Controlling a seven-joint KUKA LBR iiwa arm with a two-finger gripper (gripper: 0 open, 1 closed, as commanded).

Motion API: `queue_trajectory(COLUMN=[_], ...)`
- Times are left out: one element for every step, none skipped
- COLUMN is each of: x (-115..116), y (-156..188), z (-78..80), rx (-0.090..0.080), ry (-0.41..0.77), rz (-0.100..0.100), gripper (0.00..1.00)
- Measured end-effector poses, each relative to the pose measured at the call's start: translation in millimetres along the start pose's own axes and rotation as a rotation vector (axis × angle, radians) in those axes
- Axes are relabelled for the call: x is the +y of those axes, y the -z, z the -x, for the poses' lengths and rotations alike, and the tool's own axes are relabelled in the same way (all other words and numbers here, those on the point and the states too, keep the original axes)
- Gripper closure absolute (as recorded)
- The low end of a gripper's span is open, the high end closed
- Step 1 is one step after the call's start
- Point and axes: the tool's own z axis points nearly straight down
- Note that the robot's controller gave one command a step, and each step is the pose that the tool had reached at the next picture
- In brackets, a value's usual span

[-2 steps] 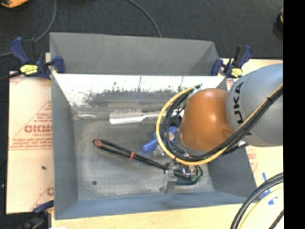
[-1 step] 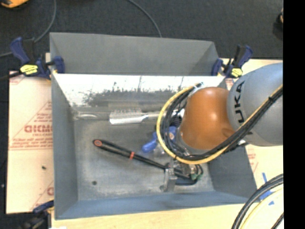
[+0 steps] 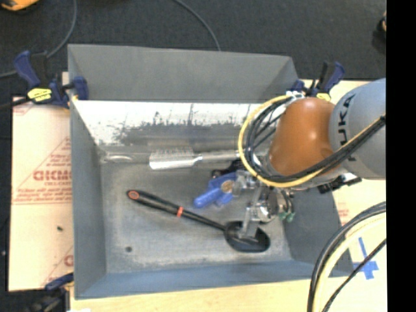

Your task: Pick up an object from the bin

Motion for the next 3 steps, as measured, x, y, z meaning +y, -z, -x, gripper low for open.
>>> queue_trajectory(x=[-15, 9, -2], y=[-1, 4, -65], z=[-14.4, 76.7, -36.5], rx=[-0.006, -0.008, 0.000], ry=[-0.219, 0.103, -0.261], rz=[0.002, 0.000, 0.001], gripper=[0.00, 0.00, 0.00])
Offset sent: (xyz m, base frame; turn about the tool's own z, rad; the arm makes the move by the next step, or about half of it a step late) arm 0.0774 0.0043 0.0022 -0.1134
